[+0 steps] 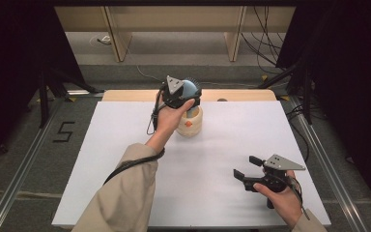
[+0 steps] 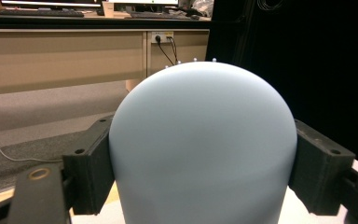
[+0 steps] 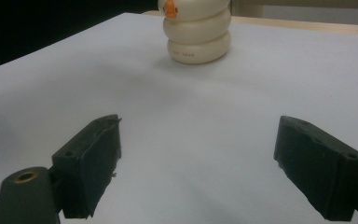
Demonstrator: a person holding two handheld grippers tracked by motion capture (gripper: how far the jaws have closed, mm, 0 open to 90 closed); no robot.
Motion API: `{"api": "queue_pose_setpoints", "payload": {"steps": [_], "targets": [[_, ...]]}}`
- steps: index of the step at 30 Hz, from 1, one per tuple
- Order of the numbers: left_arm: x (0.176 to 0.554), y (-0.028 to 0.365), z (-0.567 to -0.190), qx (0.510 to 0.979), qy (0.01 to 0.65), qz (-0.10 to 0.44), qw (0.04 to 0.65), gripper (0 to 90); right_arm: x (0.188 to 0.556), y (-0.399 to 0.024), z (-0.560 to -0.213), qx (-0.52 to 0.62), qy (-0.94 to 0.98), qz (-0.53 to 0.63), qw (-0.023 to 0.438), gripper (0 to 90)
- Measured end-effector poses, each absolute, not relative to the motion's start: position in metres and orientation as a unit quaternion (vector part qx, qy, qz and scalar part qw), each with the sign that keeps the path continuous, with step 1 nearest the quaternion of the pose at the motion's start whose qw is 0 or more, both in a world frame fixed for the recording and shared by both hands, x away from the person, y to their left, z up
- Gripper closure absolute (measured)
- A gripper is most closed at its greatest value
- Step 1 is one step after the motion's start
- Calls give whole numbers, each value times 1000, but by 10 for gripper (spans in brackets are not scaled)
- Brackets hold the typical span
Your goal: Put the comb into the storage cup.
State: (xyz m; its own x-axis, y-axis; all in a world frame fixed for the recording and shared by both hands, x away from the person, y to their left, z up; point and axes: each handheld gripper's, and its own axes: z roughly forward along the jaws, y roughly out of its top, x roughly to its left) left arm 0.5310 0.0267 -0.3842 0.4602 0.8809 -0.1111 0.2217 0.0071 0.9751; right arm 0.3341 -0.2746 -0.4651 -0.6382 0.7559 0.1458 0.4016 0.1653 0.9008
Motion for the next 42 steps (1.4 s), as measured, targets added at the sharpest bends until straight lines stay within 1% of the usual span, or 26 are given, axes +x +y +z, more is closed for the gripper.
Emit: {"api": "queue_pose_setpoints", "payload": {"steps": [17, 28, 34, 42], "targets": [[527, 26, -387, 640, 427, 298, 565, 194, 334, -274, -466, 389, 746, 514, 170, 155], [518, 34, -387, 641, 432, 289, 565, 189, 334, -273, -466, 391, 746, 512, 169, 155], [512, 37, -390, 644, 435, 283, 562, 154, 334, -273, -466, 391, 746, 512, 169, 156], [507, 44, -389, 649, 436, 286, 554, 135, 334, -273, -466, 393, 746, 511, 167, 155]]}}
